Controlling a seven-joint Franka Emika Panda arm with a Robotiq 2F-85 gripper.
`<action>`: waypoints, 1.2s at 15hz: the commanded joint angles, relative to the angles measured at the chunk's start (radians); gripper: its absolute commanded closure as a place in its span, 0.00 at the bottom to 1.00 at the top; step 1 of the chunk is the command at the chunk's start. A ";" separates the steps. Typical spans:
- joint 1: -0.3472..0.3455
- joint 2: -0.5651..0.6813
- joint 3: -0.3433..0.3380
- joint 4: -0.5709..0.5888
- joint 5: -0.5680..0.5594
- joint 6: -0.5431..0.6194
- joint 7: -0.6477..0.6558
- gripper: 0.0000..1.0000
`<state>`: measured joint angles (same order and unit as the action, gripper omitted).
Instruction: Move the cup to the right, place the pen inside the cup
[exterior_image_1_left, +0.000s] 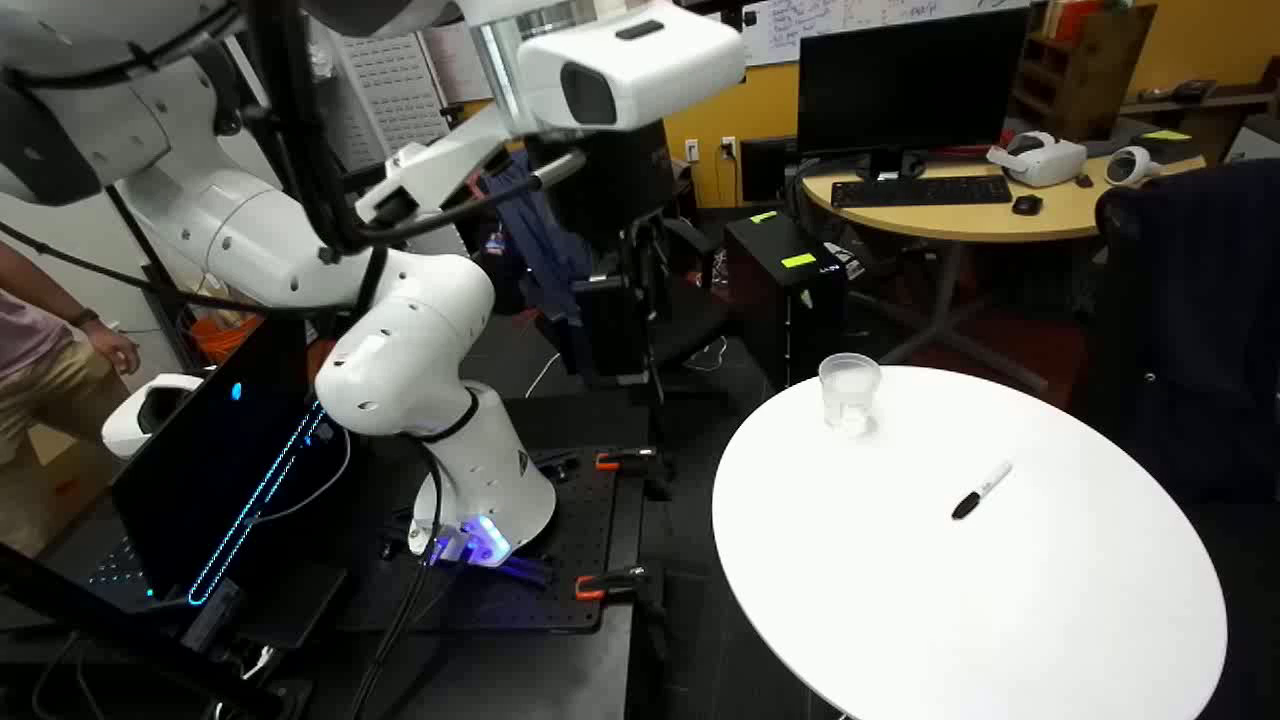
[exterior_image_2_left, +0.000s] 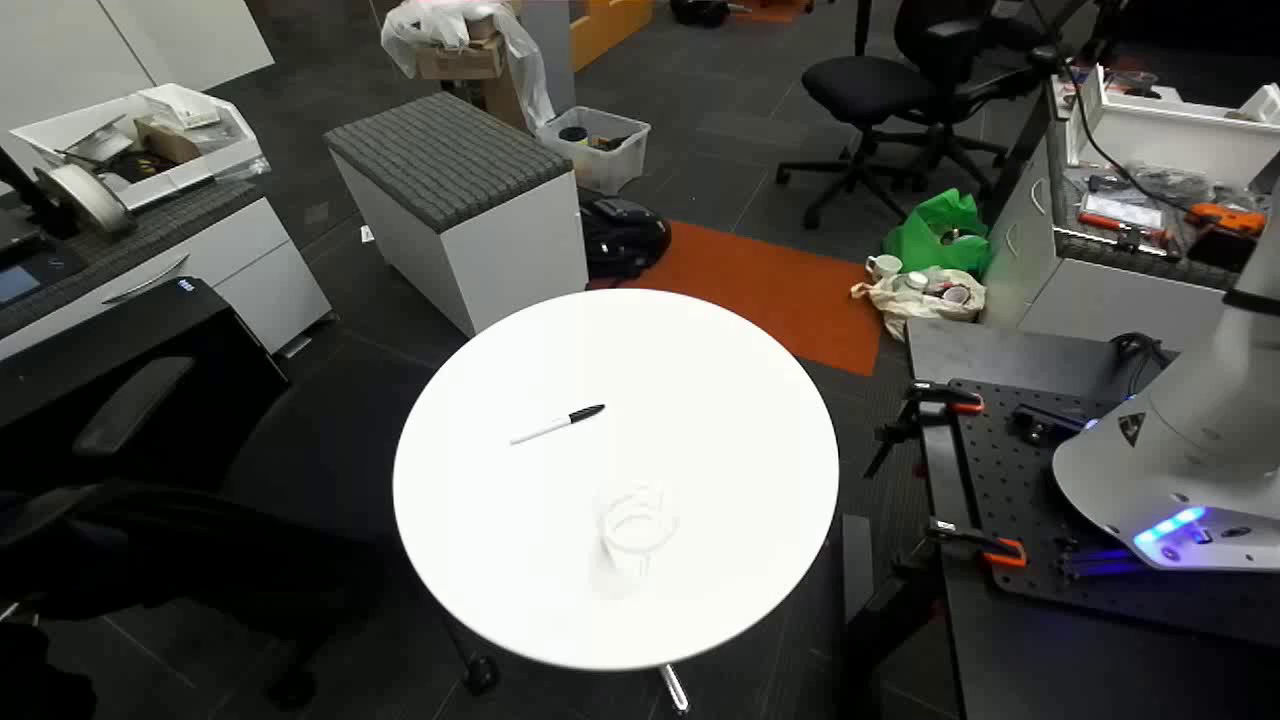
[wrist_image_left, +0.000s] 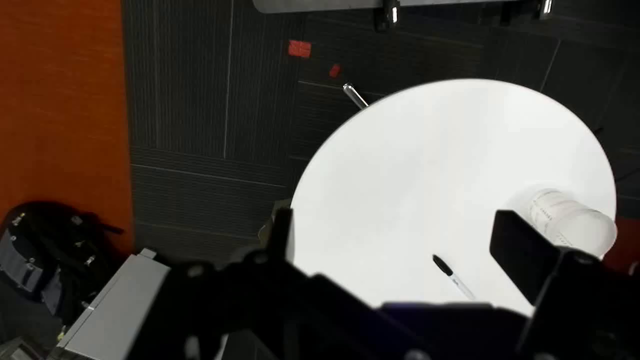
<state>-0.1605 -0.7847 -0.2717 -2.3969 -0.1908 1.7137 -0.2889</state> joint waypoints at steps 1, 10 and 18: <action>0.004 0.000 -0.002 0.003 -0.001 -0.003 0.002 0.00; 0.004 0.000 -0.002 0.003 -0.001 -0.003 0.002 0.00; 0.042 0.026 0.018 0.007 0.008 0.067 0.003 0.00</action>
<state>-0.1409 -0.7831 -0.2664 -2.3969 -0.1905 1.7360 -0.2889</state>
